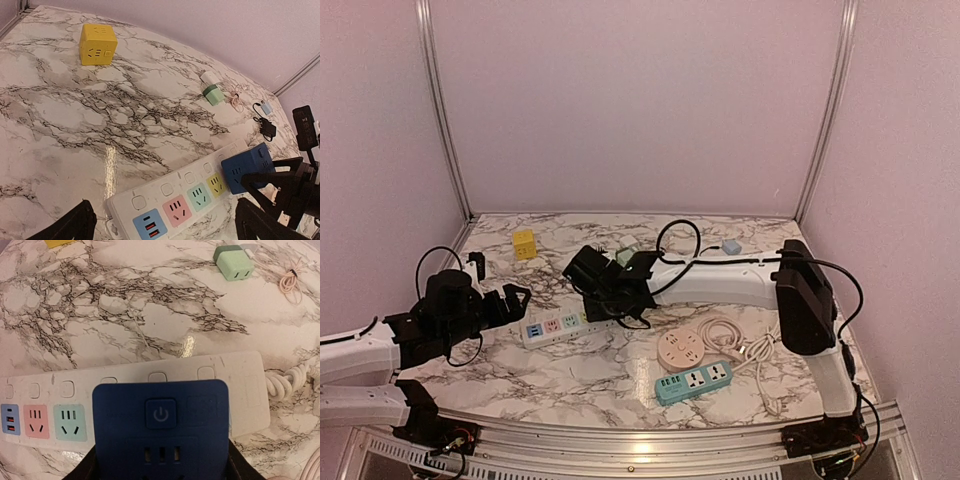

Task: Insert the plug
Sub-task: Insert the plug into the socket slot.

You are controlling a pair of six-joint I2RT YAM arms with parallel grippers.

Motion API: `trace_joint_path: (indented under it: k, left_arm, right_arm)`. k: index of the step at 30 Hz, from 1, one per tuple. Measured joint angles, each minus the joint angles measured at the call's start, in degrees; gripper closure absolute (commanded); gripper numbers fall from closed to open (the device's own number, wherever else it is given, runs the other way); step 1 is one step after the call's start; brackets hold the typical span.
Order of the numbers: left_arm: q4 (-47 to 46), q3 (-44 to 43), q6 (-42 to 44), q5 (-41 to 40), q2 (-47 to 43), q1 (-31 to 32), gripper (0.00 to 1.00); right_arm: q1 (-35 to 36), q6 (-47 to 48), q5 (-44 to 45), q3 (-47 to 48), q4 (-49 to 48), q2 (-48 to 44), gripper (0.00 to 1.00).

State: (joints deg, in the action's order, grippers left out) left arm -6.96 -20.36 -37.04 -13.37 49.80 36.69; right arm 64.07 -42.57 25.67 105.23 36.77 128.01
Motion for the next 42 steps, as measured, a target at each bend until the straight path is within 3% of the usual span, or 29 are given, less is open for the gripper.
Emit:
trace_joint_path:
  k: [5, 9, 14, 22, 28, 42]
  left_arm:
    - [-0.1, -0.3, 0.7, -0.2, 0.9, -0.1, 0.01]
    - [-0.4, -4.5, 2.5, 2.3, 7.8, -2.6, 0.01]
    - [-5.9, -12.5, 2.0, 11.5, 19.0, -8.7, 0.01]
    - [-13.9, -22.4, 0.9, 25.7, 34.8, -8.8, 0.01]
    - [-14.6, -27.6, 1.5, 30.1, 42.3, -7.3, 0.08]
    - [-13.2, -28.6, 4.0, 31.0, 46.4, -3.0, 0.47]
  right_arm:
    - [-0.7, 4.8, -1.9, 4.4, 3.8, 1.9, 1.0]
    - [-1.7, 8.5, -4.5, 6.5, 5.8, 2.5, 1.0]
    - [-3.2, 13.0, -8.4, 6.6, 5.9, 2.4, 1.0]
    - [-4.2, 19.3, -10.8, 4.8, 3.8, 1.4, 1.0]
    - [-4.7, 21.7, -11.9, 0.9, 0.0, -0.5, 1.0]
    - [-5.5, 24.1, -13.9, -2.5, -3.8, -2.1, 1.0]
